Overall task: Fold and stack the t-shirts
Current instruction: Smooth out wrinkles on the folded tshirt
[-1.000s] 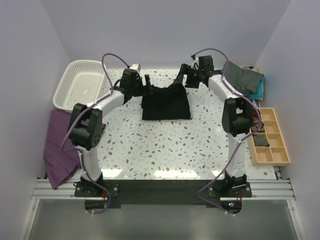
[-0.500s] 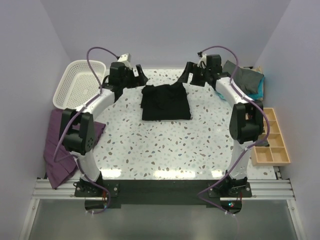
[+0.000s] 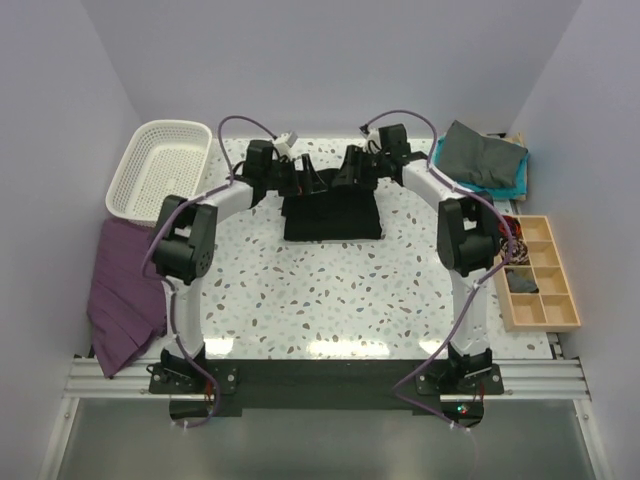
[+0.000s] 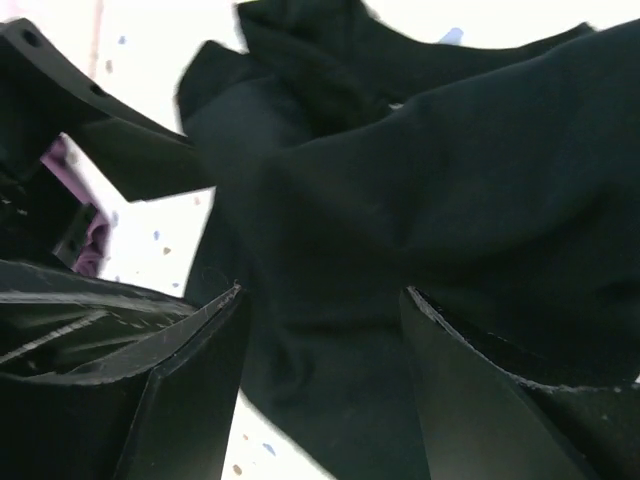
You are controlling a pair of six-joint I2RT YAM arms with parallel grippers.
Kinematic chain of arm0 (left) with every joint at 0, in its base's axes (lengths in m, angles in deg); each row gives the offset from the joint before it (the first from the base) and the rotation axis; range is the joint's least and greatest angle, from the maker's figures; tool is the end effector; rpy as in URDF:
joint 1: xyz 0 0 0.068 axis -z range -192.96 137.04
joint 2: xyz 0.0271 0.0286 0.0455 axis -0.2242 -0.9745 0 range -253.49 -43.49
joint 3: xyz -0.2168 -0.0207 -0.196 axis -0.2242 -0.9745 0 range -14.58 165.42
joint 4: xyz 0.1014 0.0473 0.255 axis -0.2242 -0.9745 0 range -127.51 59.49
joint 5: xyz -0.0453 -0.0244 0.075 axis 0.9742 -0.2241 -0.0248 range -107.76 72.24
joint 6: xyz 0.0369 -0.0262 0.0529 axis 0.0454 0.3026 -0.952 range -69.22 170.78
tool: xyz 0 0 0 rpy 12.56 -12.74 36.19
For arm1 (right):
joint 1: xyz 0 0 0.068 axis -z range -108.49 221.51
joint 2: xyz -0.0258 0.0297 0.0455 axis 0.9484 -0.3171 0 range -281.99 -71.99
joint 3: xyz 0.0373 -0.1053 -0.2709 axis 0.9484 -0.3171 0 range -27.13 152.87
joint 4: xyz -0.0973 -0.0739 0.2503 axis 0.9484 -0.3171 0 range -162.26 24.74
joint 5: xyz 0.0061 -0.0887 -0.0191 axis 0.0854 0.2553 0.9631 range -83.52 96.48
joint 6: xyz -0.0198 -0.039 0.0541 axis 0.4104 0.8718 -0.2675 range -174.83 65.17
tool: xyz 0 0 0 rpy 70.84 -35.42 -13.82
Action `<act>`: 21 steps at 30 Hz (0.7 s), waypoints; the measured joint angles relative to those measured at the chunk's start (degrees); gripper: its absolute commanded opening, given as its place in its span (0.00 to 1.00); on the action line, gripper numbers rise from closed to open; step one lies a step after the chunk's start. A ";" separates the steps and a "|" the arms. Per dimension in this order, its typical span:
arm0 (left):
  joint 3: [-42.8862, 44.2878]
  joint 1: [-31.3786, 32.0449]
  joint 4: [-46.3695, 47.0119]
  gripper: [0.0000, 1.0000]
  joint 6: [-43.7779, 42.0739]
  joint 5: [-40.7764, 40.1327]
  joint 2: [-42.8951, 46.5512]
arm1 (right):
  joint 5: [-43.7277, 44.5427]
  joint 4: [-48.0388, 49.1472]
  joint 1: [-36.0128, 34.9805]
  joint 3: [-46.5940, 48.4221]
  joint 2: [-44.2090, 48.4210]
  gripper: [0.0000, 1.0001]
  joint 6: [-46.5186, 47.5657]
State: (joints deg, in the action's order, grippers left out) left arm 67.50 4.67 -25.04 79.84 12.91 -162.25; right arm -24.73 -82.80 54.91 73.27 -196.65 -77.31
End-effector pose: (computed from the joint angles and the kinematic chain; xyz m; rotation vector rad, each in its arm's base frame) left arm 0.4762 -0.1815 0.1906 0.1181 2.2063 -1.0373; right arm 0.5070 0.1818 0.2129 -0.1725 2.3592 0.9689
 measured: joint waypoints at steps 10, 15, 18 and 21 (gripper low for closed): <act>14.91 -0.50 -1.57 0.98 0.28 3.10 -13.44 | 1.33 -3.82 1.03 17.07 -13.16 0.67 1.05; 23.54 -2.21 -2.91 0.99 -0.48 1.90 -17.16 | 2.32 -5.35 1.86 25.46 -18.58 0.68 1.31; 27.41 -3.56 -3.58 0.99 -1.22 1.46 -19.56 | 3.80 -5.11 2.75 26.43 -20.50 0.69 1.40; 29.11 -4.76 -4.48 0.99 -1.73 1.01 -21.84 | 4.74 -4.68 3.72 26.43 -21.97 0.71 1.33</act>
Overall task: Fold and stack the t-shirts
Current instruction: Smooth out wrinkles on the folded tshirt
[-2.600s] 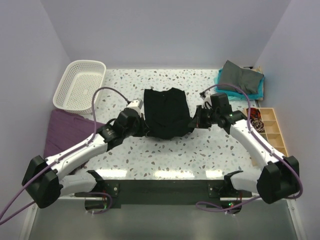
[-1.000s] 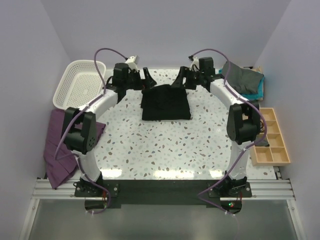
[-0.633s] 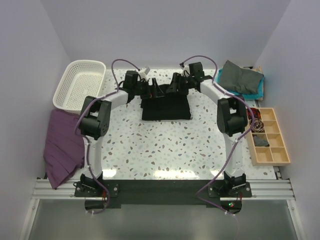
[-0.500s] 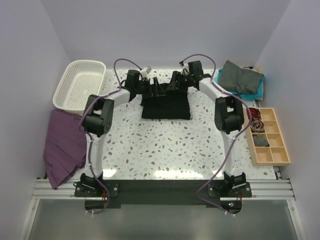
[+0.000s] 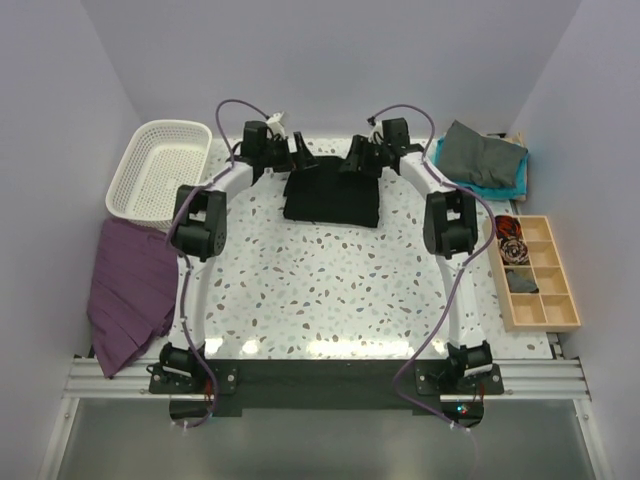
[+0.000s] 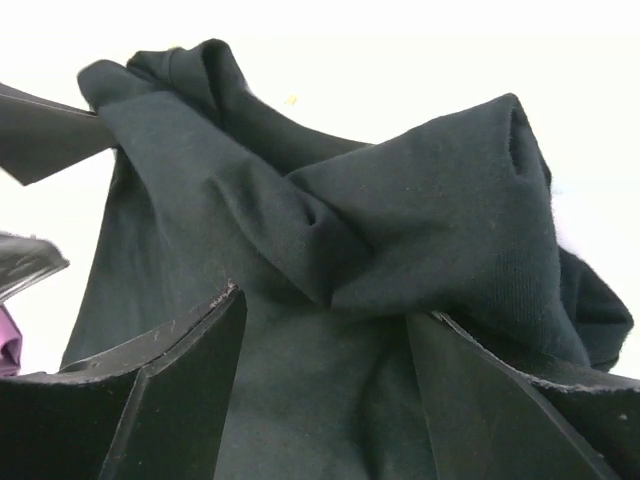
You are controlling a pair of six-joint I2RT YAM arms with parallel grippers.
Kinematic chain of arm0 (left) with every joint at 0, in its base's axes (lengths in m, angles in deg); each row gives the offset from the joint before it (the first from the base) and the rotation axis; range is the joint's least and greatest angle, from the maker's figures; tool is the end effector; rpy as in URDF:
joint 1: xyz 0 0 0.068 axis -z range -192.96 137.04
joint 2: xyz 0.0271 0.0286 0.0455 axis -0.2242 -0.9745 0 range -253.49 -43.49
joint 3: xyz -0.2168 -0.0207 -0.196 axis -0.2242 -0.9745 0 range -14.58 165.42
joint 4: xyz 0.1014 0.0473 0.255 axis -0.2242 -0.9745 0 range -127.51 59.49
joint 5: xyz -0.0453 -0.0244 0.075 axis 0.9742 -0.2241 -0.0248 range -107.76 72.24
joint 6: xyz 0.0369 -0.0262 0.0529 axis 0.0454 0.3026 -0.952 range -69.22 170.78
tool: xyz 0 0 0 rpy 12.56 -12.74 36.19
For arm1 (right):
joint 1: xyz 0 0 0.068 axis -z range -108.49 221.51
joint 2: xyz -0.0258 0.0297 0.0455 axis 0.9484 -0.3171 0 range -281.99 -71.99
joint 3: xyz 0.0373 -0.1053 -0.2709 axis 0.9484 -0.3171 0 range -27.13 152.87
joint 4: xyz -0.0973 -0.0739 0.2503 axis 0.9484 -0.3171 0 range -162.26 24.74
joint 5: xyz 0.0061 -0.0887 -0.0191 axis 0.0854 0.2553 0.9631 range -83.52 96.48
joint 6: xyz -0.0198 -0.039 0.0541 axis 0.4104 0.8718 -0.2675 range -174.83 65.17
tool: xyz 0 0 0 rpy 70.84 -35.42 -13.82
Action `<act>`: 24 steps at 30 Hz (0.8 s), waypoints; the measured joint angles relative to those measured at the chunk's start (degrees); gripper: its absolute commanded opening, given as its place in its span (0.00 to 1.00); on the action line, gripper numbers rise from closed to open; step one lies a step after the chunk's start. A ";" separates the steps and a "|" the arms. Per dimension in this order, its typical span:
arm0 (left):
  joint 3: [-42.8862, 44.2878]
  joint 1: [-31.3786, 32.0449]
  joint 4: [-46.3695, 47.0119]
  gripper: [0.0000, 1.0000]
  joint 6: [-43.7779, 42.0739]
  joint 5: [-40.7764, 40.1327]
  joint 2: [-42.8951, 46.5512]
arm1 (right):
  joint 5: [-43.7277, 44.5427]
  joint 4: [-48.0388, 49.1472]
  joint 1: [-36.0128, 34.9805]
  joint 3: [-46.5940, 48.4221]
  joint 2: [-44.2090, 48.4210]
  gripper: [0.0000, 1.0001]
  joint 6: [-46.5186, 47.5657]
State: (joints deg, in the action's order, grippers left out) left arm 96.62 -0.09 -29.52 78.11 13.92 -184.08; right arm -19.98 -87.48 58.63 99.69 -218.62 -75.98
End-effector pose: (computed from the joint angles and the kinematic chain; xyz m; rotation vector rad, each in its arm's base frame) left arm 0.5844 -0.1639 0.1594 0.0883 2.1363 -0.9937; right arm 0.5972 0.1625 0.1541 -0.0754 2.3525 0.8309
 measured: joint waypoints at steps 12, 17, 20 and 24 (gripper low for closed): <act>-0.13 -2.78 -0.72 0.97 -2.64 -3.45 -2.25 | -1.86 7.85 4.20 -2.54 0.09 0.81 -1.60; -11.15 -2.89 1.79 0.97 -2.69 -4.59 4.63 | -4.61 12.41 4.72 -10.93 4.39 0.83 -1.68; -20.33 -2.71 3.02 0.97 -2.12 -4.55 10.71 | -4.87 13.62 3.61 -17.75 9.20 0.84 -1.29; -26.67 -1.11 3.17 0.97 -1.73 -4.42 17.62 | -5.97 14.45 0.28 -20.39 12.81 0.84 -0.79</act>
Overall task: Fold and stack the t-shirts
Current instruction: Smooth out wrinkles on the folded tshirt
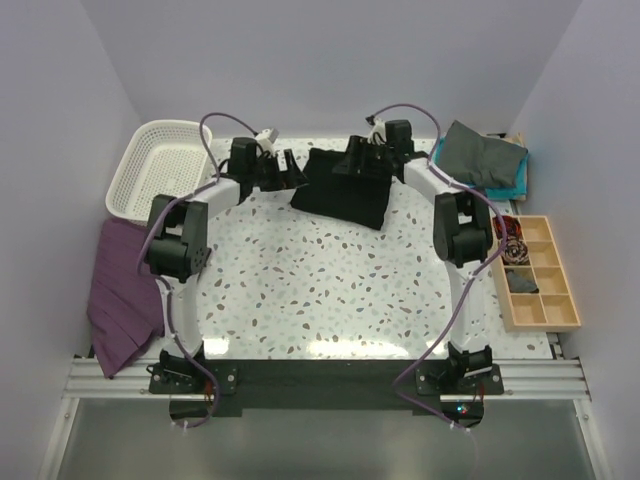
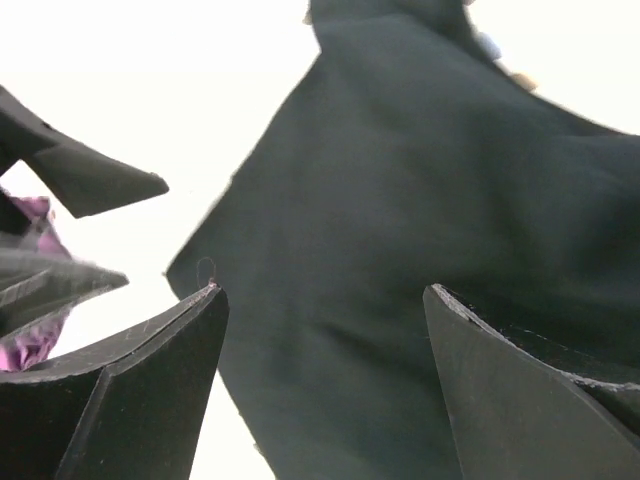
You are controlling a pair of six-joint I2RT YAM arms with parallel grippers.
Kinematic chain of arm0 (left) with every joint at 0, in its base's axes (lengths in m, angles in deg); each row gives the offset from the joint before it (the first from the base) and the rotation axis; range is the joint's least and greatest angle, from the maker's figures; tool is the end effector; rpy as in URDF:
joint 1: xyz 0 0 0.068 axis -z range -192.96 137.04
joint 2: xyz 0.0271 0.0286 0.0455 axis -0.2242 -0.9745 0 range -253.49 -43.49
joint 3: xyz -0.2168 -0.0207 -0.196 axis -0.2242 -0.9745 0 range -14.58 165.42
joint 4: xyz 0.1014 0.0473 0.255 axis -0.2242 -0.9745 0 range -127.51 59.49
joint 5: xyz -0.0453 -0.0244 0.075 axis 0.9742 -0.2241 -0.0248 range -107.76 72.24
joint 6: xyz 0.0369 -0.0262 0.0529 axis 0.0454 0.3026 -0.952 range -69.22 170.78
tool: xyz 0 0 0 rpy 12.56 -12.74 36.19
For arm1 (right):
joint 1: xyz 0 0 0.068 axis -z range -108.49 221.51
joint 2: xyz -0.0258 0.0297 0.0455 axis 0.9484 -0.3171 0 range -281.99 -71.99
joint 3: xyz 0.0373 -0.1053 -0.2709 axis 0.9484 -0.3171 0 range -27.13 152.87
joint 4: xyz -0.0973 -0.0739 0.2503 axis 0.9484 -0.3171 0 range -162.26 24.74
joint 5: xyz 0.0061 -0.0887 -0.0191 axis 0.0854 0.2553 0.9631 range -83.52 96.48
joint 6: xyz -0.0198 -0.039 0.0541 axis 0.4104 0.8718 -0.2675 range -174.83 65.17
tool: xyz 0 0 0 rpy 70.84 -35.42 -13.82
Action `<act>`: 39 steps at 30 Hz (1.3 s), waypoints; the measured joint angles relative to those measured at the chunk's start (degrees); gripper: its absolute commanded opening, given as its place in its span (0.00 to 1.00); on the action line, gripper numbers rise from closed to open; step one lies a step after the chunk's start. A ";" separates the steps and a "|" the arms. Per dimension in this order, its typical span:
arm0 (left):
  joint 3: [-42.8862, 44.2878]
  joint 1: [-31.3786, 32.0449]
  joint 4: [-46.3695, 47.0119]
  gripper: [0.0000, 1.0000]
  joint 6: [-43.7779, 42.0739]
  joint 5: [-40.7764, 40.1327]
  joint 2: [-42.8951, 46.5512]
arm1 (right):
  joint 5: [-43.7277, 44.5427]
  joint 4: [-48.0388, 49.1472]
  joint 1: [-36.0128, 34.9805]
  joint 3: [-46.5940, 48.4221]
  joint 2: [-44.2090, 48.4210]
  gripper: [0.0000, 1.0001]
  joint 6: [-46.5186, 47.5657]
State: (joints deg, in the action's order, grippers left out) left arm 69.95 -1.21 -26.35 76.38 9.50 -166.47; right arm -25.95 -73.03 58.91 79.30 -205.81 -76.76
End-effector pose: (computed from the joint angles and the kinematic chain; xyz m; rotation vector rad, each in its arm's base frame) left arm 0.5049 -0.1314 0.1658 0.0146 2.2295 -0.8823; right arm 0.5575 0.1558 0.1812 -0.1525 2.2290 0.9535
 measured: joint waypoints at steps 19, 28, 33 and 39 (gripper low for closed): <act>-25.66 7.32 2.62 0.96 0.96 -4.74 34.93 | 13.14 -9.64 -12.70 -9.40 5.70 0.83 11.74; -31.04 7.41 0.37 0.97 0.90 -7.26 51.93 | 18.05 -7.56 -24.87 -36.76 25.24 0.85 11.78; -33.86 7.41 -0.20 0.97 0.92 -8.52 54.75 | 19.26 -9.92 -29.66 -48.50 37.11 0.91 8.57; -38.71 8.04 -0.37 0.96 1.38 -8.68 52.96 | 31.36 -12.61 -27.74 -49.53 52.89 0.97 7.87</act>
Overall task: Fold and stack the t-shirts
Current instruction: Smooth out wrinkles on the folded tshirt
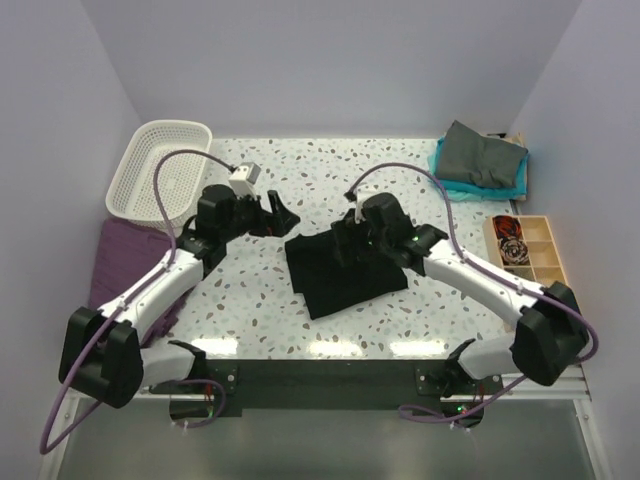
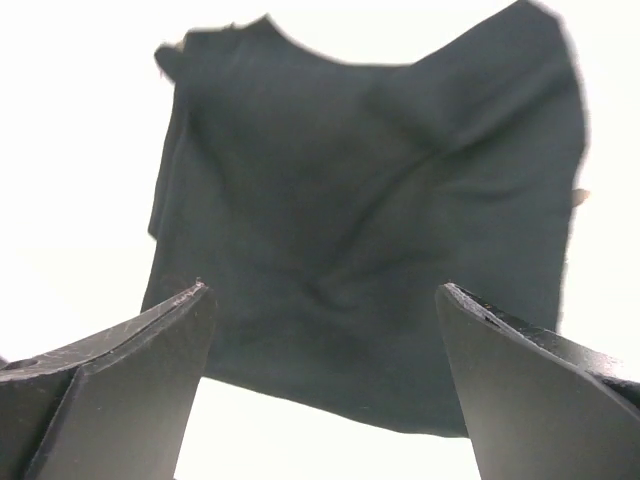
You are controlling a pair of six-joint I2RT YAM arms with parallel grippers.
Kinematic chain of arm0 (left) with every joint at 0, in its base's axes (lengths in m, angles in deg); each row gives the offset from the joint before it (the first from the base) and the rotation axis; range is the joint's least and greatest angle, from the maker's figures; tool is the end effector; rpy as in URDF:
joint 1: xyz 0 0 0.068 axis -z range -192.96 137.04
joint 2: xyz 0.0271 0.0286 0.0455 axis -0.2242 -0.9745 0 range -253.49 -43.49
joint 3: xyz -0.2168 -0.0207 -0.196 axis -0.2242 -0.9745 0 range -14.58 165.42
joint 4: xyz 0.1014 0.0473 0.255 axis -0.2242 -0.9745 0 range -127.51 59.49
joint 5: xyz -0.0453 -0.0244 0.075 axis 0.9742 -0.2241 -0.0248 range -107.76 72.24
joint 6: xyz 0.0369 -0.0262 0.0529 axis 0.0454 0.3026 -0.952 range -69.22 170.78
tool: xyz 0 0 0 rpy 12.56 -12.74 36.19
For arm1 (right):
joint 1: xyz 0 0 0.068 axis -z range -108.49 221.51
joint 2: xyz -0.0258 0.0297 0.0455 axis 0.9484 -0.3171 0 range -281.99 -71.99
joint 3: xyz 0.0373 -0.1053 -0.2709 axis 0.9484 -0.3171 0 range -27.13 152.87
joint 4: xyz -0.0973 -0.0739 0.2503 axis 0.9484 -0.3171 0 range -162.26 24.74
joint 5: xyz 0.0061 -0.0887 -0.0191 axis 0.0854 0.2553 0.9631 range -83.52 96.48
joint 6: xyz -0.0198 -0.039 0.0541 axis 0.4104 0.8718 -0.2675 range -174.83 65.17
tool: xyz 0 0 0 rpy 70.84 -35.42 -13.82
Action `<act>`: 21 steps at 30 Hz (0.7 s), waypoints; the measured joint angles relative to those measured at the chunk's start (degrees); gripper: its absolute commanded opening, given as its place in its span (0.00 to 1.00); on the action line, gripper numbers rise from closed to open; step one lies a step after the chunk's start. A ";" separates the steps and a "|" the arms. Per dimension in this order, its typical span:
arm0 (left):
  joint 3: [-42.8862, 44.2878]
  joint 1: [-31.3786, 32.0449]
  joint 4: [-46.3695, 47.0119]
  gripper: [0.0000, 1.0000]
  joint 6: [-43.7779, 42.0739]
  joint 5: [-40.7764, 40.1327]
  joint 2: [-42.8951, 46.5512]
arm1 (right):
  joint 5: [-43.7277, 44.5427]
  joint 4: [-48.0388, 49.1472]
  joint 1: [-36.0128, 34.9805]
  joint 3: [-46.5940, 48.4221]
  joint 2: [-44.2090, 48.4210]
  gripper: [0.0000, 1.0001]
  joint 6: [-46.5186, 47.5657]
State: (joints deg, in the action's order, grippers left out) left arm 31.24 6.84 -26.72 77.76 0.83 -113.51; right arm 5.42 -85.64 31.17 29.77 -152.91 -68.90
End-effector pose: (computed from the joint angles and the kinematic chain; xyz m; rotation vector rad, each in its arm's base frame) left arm 0.2827 -0.1209 0.2835 0.1013 2.0014 -0.8485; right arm 0.2532 0.2165 0.2511 -0.5541 2.3336 0.4806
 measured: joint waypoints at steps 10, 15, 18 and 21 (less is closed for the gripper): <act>-5.97 8.20 -0.02 0.98 0.04 -5.01 -6.73 | 9.22 -1.79 11.39 3.02 -1.38 0.96 0.20; -7.21 9.22 0.11 0.99 0.46 -8.70 -9.27 | 7.37 -2.25 13.55 3.21 -6.75 0.92 0.24; -7.21 9.25 1.55 0.98 0.57 -9.33 -11.39 | 4.87 -1.73 14.19 3.91 -10.12 0.91 0.20; -6.95 9.31 3.48 0.98 1.09 -9.07 -14.32 | 3.21 -1.40 14.47 6.01 -13.70 0.91 0.17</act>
State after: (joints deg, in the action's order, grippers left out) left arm 24.29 16.15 -23.25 78.85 -8.24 -127.82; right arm 8.63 -87.04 45.64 35.78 -166.62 -68.72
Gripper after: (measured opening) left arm 0.983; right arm 0.913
